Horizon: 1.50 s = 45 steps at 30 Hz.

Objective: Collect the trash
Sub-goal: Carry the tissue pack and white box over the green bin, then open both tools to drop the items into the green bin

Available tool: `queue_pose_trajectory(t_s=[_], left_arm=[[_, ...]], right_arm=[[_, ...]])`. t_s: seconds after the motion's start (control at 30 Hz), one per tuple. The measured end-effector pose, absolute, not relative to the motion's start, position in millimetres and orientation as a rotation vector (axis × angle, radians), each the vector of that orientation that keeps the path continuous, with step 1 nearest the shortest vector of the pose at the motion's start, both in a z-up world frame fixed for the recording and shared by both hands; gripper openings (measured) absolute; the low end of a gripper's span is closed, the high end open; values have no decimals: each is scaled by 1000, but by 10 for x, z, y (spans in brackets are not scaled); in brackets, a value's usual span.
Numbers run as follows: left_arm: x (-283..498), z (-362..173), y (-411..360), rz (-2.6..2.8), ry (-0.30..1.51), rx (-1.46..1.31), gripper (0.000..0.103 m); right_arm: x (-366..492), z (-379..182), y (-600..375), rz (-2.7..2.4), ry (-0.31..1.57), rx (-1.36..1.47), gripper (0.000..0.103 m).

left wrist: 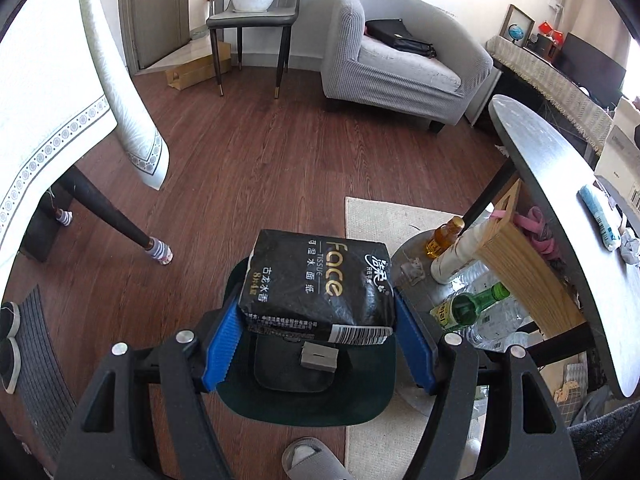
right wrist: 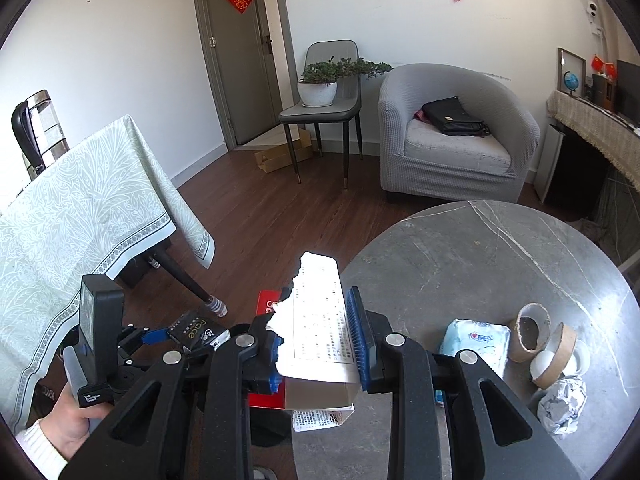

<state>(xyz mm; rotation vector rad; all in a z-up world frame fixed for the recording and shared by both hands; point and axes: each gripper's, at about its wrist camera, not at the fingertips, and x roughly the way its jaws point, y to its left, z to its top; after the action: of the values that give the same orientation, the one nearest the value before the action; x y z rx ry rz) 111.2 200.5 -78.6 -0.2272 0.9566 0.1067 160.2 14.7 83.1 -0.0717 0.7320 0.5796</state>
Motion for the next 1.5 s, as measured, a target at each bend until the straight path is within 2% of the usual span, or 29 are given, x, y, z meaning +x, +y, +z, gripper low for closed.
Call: queue_pose_trajectory(t_s=[0.73,0.83,0.97,1.13,1.5], left_arm=[[967,-1616,2370,132,1169,-294,73],[960,-1644,2388,130,1184,-293,77],[935,-1617,2401,141,1183,-277,83],[864,-1553,2441,133,1164,-260,83],[642,-991,2619,160,991,-293,70]], right_arm=[[1587,475,1029,709,869,-105,28],[1600,391,1116,719,894,-108,28],[1628,285,1220,717,924,-114,28],[1646,183,1325,713,948,-126,28],[1726,-463,1552,722,1061,-156,28]])
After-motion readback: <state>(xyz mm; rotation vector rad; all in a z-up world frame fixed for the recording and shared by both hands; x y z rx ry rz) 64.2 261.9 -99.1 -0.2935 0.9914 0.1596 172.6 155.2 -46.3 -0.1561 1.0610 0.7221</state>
